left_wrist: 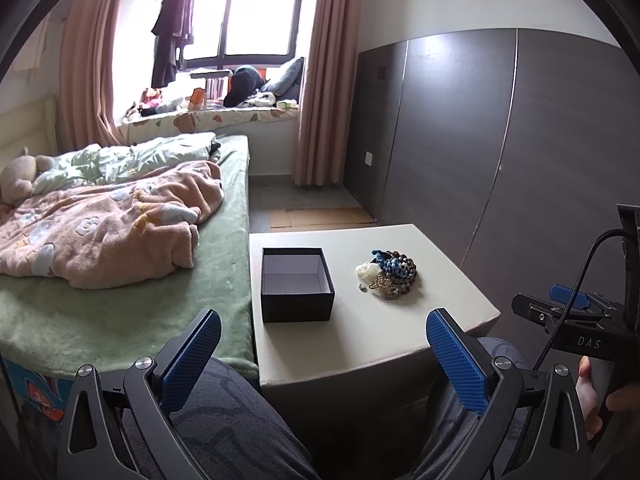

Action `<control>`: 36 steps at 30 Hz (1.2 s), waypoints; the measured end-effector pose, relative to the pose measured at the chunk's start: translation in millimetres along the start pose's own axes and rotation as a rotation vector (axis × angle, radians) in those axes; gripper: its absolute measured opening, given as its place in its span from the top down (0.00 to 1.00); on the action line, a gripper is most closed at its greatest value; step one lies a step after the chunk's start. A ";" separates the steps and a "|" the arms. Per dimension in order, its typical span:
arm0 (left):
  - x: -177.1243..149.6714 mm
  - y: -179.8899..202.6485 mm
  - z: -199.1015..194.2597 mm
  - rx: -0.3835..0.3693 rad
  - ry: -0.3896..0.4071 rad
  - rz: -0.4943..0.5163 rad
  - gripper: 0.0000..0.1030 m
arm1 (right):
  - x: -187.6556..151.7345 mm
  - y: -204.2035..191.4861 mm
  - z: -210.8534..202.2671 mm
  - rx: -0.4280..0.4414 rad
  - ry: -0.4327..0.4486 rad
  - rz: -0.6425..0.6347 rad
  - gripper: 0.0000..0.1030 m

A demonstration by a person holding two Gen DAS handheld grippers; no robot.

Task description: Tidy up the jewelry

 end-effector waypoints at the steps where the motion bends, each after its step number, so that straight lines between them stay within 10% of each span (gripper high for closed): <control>1: 0.3 0.3 -0.2 0.000 -0.001 0.000 0.01 | 0.4 0.2 -0.8 -0.001 0.002 -0.002 0.03; 36: 2.3 3.0 -10.3 -0.032 0.008 -0.006 0.01 | -0.7 -8.1 -3.9 0.018 -0.001 -0.005 0.03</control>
Point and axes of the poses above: each gripper's, at about its wrist camera, not at the fingertips, and z roughly the way its jaws point, y to its right, x to its top, the point moved 8 cm from there along z, roughly the way its jaws point, and after that the axes turned 7 degrees about y, right-handed, at the moved point
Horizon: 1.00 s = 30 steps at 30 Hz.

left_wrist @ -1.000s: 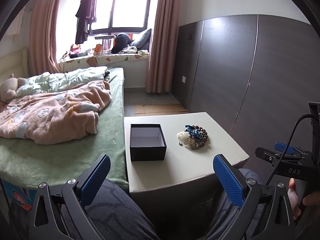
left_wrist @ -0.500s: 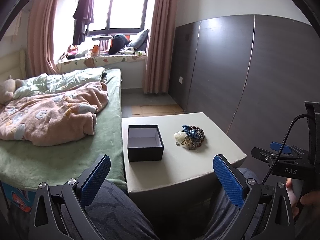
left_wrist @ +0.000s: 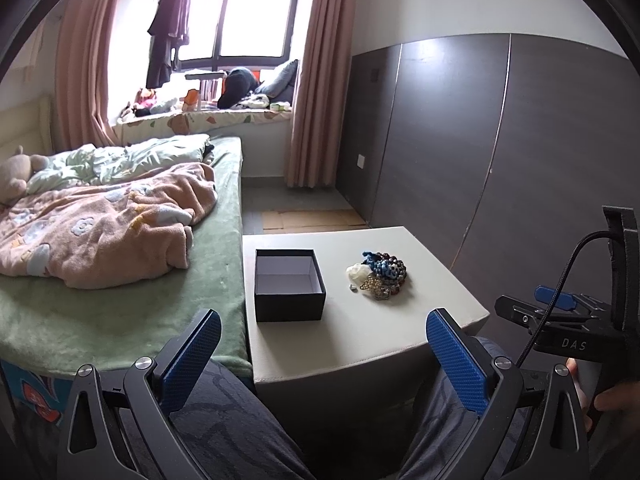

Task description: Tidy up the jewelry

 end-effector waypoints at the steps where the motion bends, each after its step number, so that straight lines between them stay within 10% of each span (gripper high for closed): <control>1: 0.0 0.2 -0.2 -0.003 0.000 0.001 0.01 | 0.9 -0.8 0.5 0.001 0.000 -0.002 0.03; 30: 61.6 -2.4 100.6 0.020 -0.099 0.017 0.07 | 91.3 42.3 98.8 0.113 -0.073 0.214 0.03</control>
Point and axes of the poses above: each gripper's, at about its wrist camera, not at the fingertips, and z roughly the way its jaws point, y to its right, x to its top, the point moved 8 cm from there along z, roughly the way its jaws point, and after that the axes turned 7 degrees about y, right-handed, at the moved point
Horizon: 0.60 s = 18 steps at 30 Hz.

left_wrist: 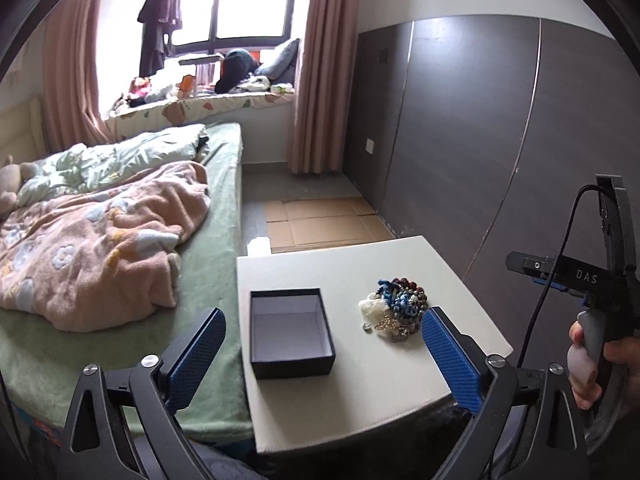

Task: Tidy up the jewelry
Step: 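Grasp the blue beaded bracelet with the left tool while the right tool grasps the grey bead bracelet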

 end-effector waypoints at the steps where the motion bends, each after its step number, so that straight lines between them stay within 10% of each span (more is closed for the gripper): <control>1: 2.4 3.6 9.1 -0.012 -0.014 0.001 0.09 | 2.6 4.2 4.7 -0.003 -0.002 0.012 0.03; 6: 8.9 20.2 44.8 -0.061 -0.082 0.006 0.27 | 9.9 23.9 30.9 -0.004 -0.020 0.103 0.05; 11: 8.6 31.8 78.9 -0.094 -0.150 0.021 0.35 | -7.4 45.8 74.3 0.022 -0.133 0.236 0.40; 18: -0.8 45.3 125.8 -0.118 -0.261 0.030 0.45 | -25.1 61.1 108.8 0.076 -0.202 0.320 0.51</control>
Point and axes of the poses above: each gripper's, at about its wrist camera, not at the fingertips, and z roughly the way its jaws point, y to its right, x to its top, the point moved 8 cm from there along z, roughly the way its jaws point, and after that the axes turned 7 degrees about y, right-handed, at the moved point
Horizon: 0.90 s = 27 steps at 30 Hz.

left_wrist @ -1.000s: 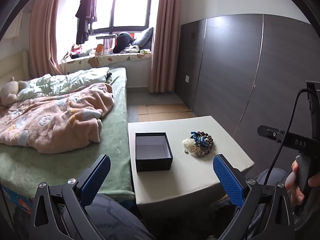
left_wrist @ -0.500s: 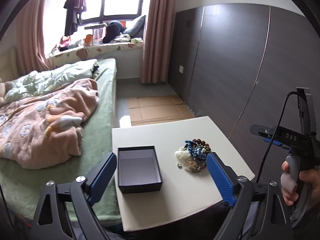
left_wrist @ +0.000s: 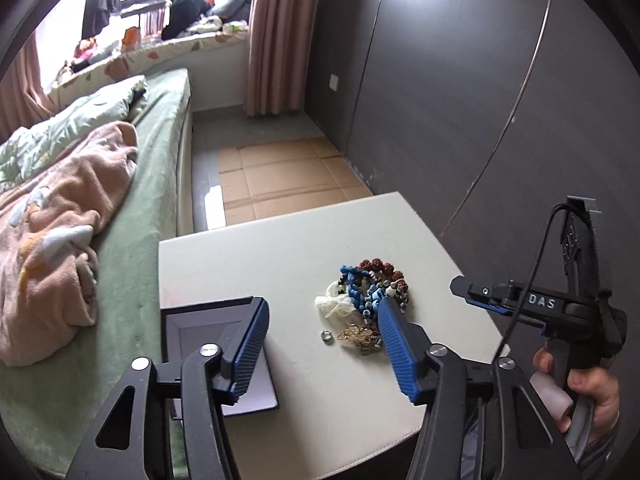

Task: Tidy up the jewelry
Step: 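Grasp the blue beaded bracelet with the left tool while the right tool grasps the grey bead bracelet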

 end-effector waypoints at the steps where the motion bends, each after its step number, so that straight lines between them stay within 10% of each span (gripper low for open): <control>1: -0.3 1.2 8.6 -0.005 -0.019 0.000 0.45 | -1.8 -0.3 5.0 0.014 -0.013 0.003 0.51; 22: -2.6 4.9 133.5 -0.067 -0.270 -0.077 0.59 | -18.3 27.4 104.1 -0.037 -0.190 0.076 0.69; 27: -8.9 9.3 150.1 -0.094 -0.299 -0.096 0.59 | -18.4 29.0 95.5 -0.027 -0.173 0.073 0.89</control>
Point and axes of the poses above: each gripper's, at about its wrist camera, not at the fingertips, and z roughly the way its jaws point, y to its right, x to its top, the point moved 8 cm from there along z, roughly the way its jaws point, and after that the axes turned 7 degrees about y, right-handed, at the moved point
